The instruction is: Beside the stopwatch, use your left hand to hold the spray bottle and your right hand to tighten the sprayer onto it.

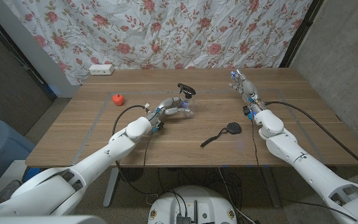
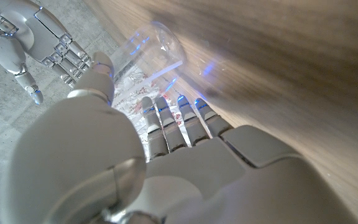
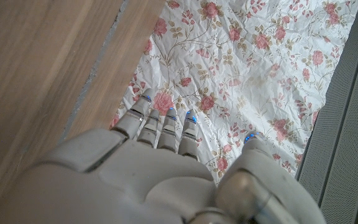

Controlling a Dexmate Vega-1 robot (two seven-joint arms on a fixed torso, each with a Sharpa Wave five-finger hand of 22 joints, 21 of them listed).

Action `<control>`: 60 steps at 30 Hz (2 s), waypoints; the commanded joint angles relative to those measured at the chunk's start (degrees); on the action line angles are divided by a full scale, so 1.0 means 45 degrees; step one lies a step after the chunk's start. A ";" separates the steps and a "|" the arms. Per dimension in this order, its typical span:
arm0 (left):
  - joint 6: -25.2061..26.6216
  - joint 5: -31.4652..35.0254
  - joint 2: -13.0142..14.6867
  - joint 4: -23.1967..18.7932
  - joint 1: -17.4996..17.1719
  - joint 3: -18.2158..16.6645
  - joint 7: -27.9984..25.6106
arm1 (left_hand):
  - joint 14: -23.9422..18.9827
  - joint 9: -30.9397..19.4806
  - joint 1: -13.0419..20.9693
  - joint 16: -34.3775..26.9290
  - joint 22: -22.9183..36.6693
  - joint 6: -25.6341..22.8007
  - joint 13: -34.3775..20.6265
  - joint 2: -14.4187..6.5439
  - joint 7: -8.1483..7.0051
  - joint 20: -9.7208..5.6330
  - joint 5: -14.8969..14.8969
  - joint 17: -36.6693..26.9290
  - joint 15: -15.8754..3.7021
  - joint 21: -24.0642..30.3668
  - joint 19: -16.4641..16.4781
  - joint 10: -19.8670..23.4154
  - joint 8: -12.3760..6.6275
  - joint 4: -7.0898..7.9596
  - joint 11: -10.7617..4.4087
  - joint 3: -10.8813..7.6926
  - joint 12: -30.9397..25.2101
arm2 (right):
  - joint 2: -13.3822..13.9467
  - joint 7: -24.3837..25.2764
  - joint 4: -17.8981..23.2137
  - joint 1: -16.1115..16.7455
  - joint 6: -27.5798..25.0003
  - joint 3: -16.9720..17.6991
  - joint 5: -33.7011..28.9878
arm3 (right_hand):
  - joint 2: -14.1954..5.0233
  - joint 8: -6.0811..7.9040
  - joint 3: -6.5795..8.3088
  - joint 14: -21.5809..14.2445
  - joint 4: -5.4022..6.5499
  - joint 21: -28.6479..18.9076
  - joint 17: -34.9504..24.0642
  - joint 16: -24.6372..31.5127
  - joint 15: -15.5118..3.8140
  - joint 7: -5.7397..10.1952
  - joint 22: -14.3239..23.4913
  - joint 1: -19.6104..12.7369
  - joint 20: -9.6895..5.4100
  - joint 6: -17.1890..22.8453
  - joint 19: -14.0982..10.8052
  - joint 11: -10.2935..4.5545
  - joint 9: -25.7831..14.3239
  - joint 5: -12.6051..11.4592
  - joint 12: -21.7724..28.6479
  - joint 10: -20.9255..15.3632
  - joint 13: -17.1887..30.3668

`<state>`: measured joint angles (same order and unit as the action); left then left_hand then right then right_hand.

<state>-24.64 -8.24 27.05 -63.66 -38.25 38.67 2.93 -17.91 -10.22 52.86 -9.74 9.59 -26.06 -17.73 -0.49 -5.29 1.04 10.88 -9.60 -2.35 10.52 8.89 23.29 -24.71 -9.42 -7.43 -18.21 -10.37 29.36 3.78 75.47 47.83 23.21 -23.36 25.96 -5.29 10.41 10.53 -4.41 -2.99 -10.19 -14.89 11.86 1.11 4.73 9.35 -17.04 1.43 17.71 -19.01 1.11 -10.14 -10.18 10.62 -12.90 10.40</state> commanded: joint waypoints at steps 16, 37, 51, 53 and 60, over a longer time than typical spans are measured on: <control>-0.0135 -0.0509 0.0178 0.0578 0.0335 -0.0042 0.1012 | 0.1899 -0.0012 -0.0526 0.0045 0.0032 0.0827 0.1042 0.0218 -0.0189 0.0014 0.0031 -0.0017 -0.0374 -0.0077 -0.0960 -0.1716 0.1482 0.0141 0.0280 0.0313 0.0002 | -0.0406 0.0010 -0.0272 0.0071 -0.0108 -0.0027 0.0561 | -0.0027 -0.0192 0.0065 0.0362 -0.0024 0.0114 0.0193 -0.0117 0.0041 0.0040 0.0011 0.0425 -0.0165 -0.1565 0.0711 -0.0096 0.0008 -0.0090 -0.0137 0.0734 -0.0016; -0.0026 -0.0870 0.0257 0.0767 0.0545 -0.0065 0.1693 | 0.2982 -0.0005 -0.0948 0.0018 0.0005 0.1975 0.1519 0.0105 -0.0335 -0.0062 0.0002 -0.0006 -0.0217 -0.0101 -0.1882 -0.2938 0.2654 0.0171 0.0315 0.0372 0.0019 | -0.1240 -0.0492 -0.0750 0.0483 0.0735 0.0542 0.2110 | -0.0075 -0.0112 -0.0042 0.1015 0.0157 0.0099 0.0256 -0.0201 0.0070 -0.0288 0.0019 0.1055 -0.0153 -0.2286 0.1527 0.0016 0.0021 -0.0107 -0.0121 0.1348 -0.0032; 0.0052 -0.1113 0.0581 0.0251 0.0262 -0.0211 0.1904 | 0.3860 -0.0002 -0.1078 0.0027 0.0007 0.3160 0.1618 0.0363 -0.0261 -0.0167 -0.0100 -0.0011 -0.0043 -0.0107 -0.2519 -0.3929 0.3188 0.0069 0.0368 0.0432 0.0078 | -0.1240 -0.0578 -0.0780 0.0623 0.0686 0.0657 0.2382 | -0.0112 -0.0062 0.0014 0.1139 0.0108 0.0064 0.0317 -0.0211 0.0105 -0.0287 0.0019 0.1058 -0.0137 -0.2296 0.1649 -0.0032 0.0025 -0.0125 -0.0091 0.1416 -0.0034; 0.0125 -0.1184 0.0678 0.0100 0.0210 -0.0238 0.2012 | 0.4148 0.0001 -0.1129 0.0011 0.0009 0.3709 0.1630 0.0403 -0.0168 -0.0177 -0.0116 -0.0014 0.0056 -0.0087 -0.2701 -0.4266 0.3276 0.0070 0.0564 0.0436 0.0061 | -0.1237 -0.0566 -0.0786 0.0637 0.0652 0.0674 0.2415 | -0.0110 -0.0059 0.0014 0.1142 0.0107 0.0063 0.0320 -0.0209 0.0105 -0.0295 0.0019 0.1064 -0.0131 -0.2295 0.1659 -0.0028 0.0026 -0.0125 -0.0091 0.1425 -0.0035; 0.0103 -0.1287 0.0897 -0.0291 -0.0014 -0.0392 0.2000 | 0.4544 0.0009 -0.1285 0.0015 0.0010 0.4347 0.1639 0.0401 -0.0009 -0.0148 -0.0126 -0.0020 0.0197 -0.0086 -0.2957 -0.4667 0.3315 0.0122 0.0758 0.0448 0.0053 | -0.1160 -0.0421 -0.0662 0.0718 0.0524 0.0710 0.2394 | -0.0119 -0.0050 0.0027 0.1196 0.0100 0.0058 0.0338 -0.0206 0.0102 -0.0323 0.0020 0.1094 -0.0131 -0.2318 0.1729 -0.0024 0.0027 -0.0128 -0.0074 0.1434 -0.0035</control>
<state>-24.39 -13.13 29.55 -62.31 -36.85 37.85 11.55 1.81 -10.14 47.65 -9.75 9.45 -7.00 -10.38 1.51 -5.42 0.31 10.36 -9.62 -1.48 9.74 -3.88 2.93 -9.92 -9.11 -3.87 -16.28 -10.15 23.85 1.31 72.00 50.51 26.39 -20.51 36.31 -5.74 9.92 10.14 0.53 -2.60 -9.72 -13.30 11.01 1.34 3.48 9.36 -12.52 0.72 7.22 -11.32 1.12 -9.87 -10.40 10.15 -6.73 10.13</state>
